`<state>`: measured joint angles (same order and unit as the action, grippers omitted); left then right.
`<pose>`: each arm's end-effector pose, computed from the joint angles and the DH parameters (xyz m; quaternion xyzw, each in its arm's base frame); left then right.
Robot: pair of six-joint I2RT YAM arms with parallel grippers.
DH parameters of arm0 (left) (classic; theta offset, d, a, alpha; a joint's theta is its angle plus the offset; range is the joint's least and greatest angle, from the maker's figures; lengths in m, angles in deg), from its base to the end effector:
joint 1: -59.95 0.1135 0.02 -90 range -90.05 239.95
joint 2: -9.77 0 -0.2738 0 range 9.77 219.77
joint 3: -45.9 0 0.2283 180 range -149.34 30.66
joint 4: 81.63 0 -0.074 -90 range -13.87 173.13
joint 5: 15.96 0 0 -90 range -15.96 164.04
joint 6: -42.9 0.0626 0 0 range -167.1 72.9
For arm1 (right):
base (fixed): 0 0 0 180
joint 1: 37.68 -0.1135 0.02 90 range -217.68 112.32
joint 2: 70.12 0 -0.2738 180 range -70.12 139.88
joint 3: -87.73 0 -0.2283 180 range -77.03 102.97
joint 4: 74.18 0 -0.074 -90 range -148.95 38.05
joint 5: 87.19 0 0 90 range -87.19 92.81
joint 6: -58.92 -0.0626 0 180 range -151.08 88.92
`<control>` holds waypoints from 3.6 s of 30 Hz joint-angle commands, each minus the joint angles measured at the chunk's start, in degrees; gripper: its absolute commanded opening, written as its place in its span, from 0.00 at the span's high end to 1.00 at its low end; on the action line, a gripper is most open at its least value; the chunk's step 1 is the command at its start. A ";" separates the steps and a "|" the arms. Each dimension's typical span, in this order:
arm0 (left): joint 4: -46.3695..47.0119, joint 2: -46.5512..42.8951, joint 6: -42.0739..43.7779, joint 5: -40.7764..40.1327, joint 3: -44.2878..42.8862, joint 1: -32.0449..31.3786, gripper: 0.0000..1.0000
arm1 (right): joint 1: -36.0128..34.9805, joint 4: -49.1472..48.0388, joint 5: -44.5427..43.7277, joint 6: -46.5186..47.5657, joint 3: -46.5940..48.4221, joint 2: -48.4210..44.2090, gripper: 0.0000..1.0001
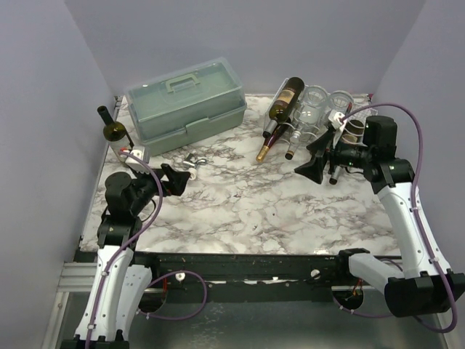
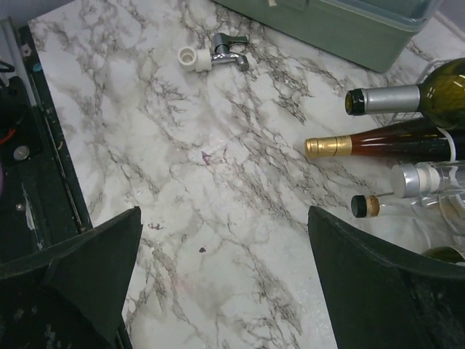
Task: Take the wine bottle off the wine rack
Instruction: Pick up the wine bottle from the wine rack.
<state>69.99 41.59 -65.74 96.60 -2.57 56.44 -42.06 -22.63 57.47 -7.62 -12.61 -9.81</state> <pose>0.1334 -0.0322 0.2965 0.0222 0.7703 -0.2678 0.5783 0.1886 0.0657 0.3683 -0.4025 0.7015 0.3252 0.4900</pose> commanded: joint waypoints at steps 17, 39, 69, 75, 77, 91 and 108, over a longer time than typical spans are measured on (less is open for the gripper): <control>3.44 -4.62 0.92 1.14 2.18 -0.23 0.01 | 0.31 -15.97 -33.41 -32.81 0.75 5.66 0.01; 3.48 -5.24 0.99 -0.16 2.47 -0.19 0.01 | 0.25 -18.49 -45.33 -38.36 0.21 11.04 0.01; 3.74 -5.10 0.79 -0.02 2.63 -0.18 0.01 | -1.42 -21.92 -65.80 -46.40 0.24 22.37 0.14; 3.72 -5.27 0.79 -0.06 2.61 -0.18 0.01 | -1.81 -24.93 -66.97 -47.59 0.11 24.41 0.21; 3.79 -5.28 0.79 -0.06 2.61 -0.18 0.01 | -1.95 -25.41 -67.96 -48.01 0.31 25.12 0.22; 3.67 -5.70 0.97 -0.40 2.66 -0.19 0.01 | -2.13 -27.46 -69.86 -49.26 0.95 28.96 0.38; 3.68 -5.64 1.14 -0.68 2.76 -0.18 0.01 | -2.12 -29.33 -71.00 -50.53 1.67 32.47 0.50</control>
<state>72.76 36.54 -65.23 96.91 -0.36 56.44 -43.97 -50.41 -12.17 -57.02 -11.91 21.18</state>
